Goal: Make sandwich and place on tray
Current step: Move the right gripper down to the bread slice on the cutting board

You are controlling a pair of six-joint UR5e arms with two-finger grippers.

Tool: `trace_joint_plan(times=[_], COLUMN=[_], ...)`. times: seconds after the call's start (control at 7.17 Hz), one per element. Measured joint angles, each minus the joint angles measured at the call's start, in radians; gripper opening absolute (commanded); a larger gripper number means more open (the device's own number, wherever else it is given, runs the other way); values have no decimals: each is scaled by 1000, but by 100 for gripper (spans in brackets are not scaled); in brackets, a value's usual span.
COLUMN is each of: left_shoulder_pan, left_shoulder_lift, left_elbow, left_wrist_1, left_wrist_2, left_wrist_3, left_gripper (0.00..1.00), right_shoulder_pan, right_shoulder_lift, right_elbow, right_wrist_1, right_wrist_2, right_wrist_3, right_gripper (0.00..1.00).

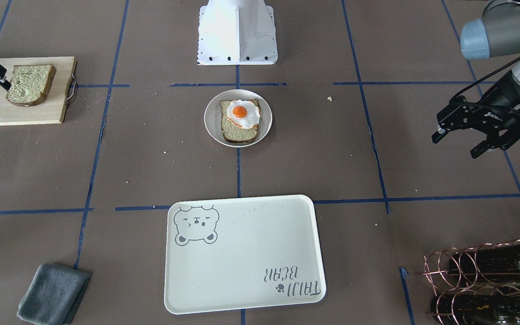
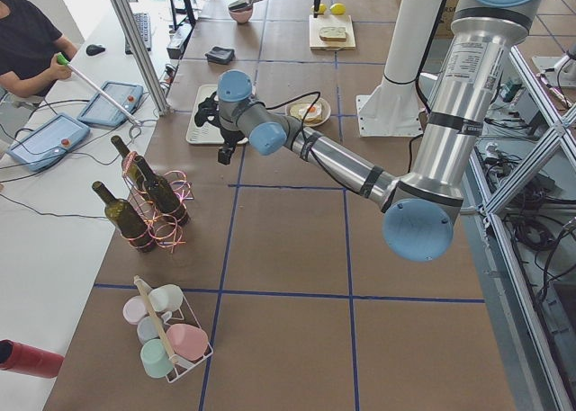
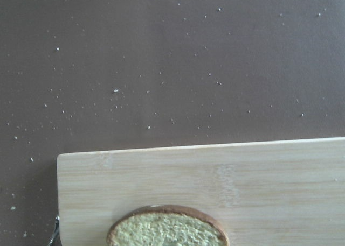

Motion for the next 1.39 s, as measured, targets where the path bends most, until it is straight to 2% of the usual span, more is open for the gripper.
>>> trace_joint_plan(times=[0.84,0.98,1.12,1.39], left_shoulder_pan=[2,1,1,1], left_shoulder_lift=[2,3,3,4], left_elbow=[-24,-25,-26,-27], left_wrist_1=[-11,-11,-11,-11], left_wrist_2=[1,1,1,0], left_wrist_3=[-27,-27,-27,-27], left_gripper=[100,100,100,100], right_shoulder_pan=[-150,-165,-176,-192], right_shoulder_lift=[-40,-42,-43,-43], right_elbow=[-53,-54,-55,-59], right_wrist_1=[38,38,38,38], right_wrist_2=[-44,-44,-45,-45], right_wrist_3=[33,33,33,33], right_gripper=[98,83,73,72])
